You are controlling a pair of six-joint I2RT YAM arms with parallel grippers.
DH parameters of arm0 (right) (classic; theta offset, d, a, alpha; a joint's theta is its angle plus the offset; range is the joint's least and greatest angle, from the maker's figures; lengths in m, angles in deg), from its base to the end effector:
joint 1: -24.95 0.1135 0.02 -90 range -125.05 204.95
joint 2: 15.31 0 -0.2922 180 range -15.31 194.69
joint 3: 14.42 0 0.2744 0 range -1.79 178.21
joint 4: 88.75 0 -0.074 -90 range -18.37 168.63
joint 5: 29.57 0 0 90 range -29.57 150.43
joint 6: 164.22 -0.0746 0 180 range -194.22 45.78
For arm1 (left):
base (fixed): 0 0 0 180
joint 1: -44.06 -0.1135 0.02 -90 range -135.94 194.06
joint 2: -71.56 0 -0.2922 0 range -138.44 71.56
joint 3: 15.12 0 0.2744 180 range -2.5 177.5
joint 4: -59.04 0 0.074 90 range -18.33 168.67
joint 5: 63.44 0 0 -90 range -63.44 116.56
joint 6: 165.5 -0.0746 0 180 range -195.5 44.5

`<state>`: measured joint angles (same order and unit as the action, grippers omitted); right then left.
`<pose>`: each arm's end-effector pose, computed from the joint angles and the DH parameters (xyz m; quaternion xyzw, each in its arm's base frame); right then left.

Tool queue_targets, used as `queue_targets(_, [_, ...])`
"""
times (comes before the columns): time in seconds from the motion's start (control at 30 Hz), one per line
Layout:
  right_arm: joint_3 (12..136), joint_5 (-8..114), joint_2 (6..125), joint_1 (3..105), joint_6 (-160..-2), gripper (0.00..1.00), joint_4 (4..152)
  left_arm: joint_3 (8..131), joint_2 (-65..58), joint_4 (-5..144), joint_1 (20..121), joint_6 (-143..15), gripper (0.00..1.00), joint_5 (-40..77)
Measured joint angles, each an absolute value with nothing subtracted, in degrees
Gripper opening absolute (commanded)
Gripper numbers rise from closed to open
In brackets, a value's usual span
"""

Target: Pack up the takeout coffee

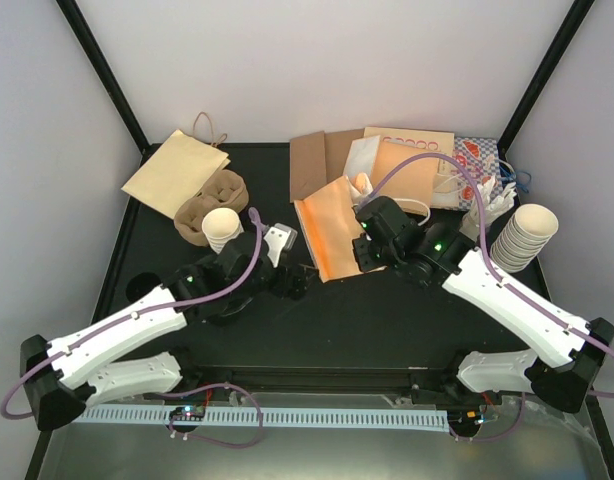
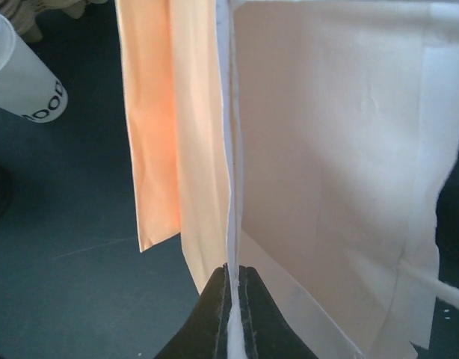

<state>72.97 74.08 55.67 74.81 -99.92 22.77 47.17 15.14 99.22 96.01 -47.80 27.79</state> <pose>0.1927 0.2012 0.3517 -0.1587 0.9263 0.1089 0.3239 0.1579 -0.1991 0.3012 0.1808 0.8655 -0.2918 0.3648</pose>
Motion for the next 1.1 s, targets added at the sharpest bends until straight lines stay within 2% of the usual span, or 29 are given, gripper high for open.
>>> queue_targets(0.27, [73.1,78.1,55.4,74.8,-96.8,0.01,21.2,47.2,7.1,95.2,95.7,-46.2,0.99,27.4])
queue_targets(0.63, [71.8,74.7,49.6,74.8,-94.1,0.01,21.9,47.2,-5.1,91.2,93.5,-42.0,0.98,26.1])
queue_targets(1.1, [70.6,71.6,47.6,74.8,-94.0,0.01,21.8,46.8,-11.4,81.5,89.8,-38.2,0.88,19.9])
